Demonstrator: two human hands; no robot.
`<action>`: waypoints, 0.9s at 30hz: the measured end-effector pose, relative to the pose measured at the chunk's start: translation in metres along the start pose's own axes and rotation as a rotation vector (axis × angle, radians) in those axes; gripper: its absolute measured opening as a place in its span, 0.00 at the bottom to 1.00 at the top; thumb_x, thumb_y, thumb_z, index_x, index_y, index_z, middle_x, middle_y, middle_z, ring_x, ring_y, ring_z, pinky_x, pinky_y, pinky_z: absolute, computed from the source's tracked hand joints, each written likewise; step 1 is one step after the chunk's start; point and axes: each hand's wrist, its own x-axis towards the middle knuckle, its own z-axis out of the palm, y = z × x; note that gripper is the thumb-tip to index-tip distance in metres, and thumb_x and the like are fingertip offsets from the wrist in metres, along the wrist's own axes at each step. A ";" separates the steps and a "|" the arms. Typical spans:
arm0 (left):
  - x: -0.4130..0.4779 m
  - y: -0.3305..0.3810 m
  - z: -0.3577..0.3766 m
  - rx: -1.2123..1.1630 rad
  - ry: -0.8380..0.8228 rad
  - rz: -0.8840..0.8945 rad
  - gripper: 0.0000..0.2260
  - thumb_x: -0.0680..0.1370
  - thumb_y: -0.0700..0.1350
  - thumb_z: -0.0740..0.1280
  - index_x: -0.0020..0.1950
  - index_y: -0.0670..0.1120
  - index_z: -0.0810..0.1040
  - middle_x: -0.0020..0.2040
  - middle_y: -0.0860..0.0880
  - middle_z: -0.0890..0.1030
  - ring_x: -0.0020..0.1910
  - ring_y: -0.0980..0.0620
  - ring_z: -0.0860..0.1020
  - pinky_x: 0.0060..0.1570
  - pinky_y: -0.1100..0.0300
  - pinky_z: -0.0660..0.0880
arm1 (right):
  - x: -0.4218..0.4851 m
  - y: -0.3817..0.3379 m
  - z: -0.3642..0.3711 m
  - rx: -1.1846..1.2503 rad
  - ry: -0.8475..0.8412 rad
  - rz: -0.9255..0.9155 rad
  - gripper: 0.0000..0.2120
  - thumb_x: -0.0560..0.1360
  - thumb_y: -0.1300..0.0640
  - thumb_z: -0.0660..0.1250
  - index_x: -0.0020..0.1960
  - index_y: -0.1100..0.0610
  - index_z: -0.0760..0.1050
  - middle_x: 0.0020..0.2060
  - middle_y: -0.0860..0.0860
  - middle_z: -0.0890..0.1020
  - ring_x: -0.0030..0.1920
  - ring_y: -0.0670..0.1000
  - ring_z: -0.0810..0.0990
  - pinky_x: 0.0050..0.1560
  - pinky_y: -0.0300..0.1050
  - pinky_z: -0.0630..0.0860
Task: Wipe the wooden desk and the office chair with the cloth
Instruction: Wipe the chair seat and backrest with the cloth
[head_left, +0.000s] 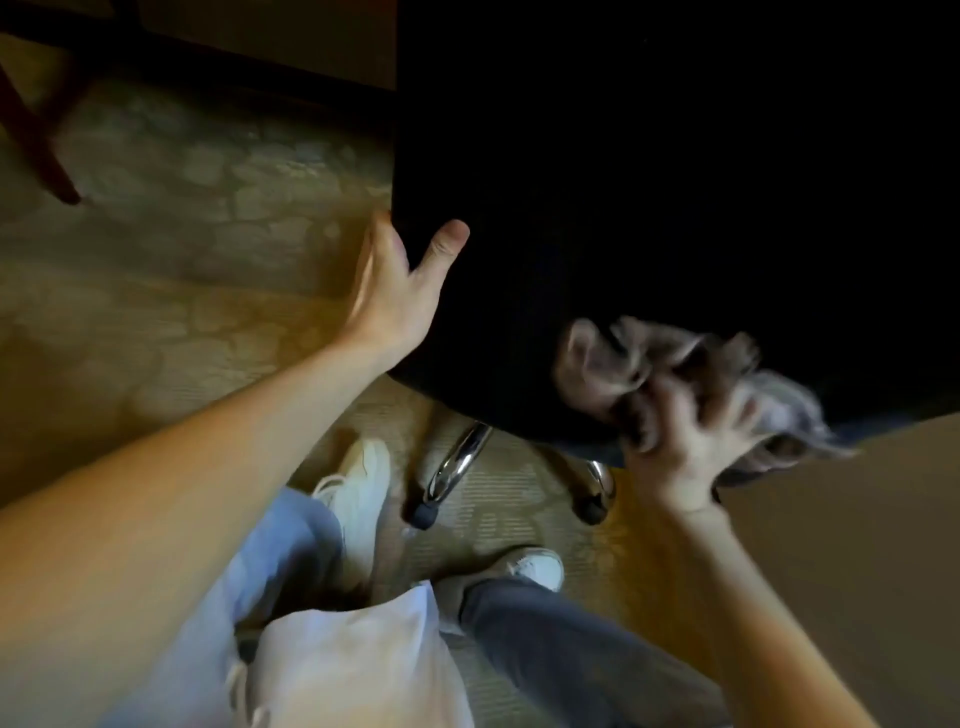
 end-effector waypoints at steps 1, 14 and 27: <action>0.005 -0.001 -0.002 0.008 -0.012 0.006 0.51 0.66 0.82 0.59 0.76 0.47 0.65 0.72 0.50 0.74 0.71 0.52 0.73 0.71 0.47 0.71 | -0.033 -0.006 0.014 -0.005 -0.136 -0.032 0.08 0.82 0.48 0.60 0.56 0.51 0.74 0.51 0.60 0.67 0.49 0.60 0.68 0.49 0.57 0.65; 0.006 0.001 0.010 -0.029 0.050 -0.100 0.53 0.72 0.79 0.53 0.84 0.45 0.46 0.84 0.46 0.55 0.83 0.48 0.54 0.81 0.48 0.53 | -0.124 0.009 -0.010 0.103 -0.854 0.233 0.12 0.72 0.50 0.59 0.46 0.54 0.79 0.46 0.55 0.76 0.46 0.62 0.74 0.47 0.59 0.70; -0.058 -0.016 0.045 -0.579 -0.040 -0.826 0.62 0.57 0.88 0.55 0.84 0.54 0.56 0.81 0.44 0.63 0.80 0.40 0.62 0.75 0.30 0.54 | 0.069 0.017 -0.075 -0.046 0.229 0.111 0.20 0.79 0.55 0.68 0.70 0.50 0.71 0.64 0.56 0.65 0.63 0.60 0.68 0.63 0.65 0.70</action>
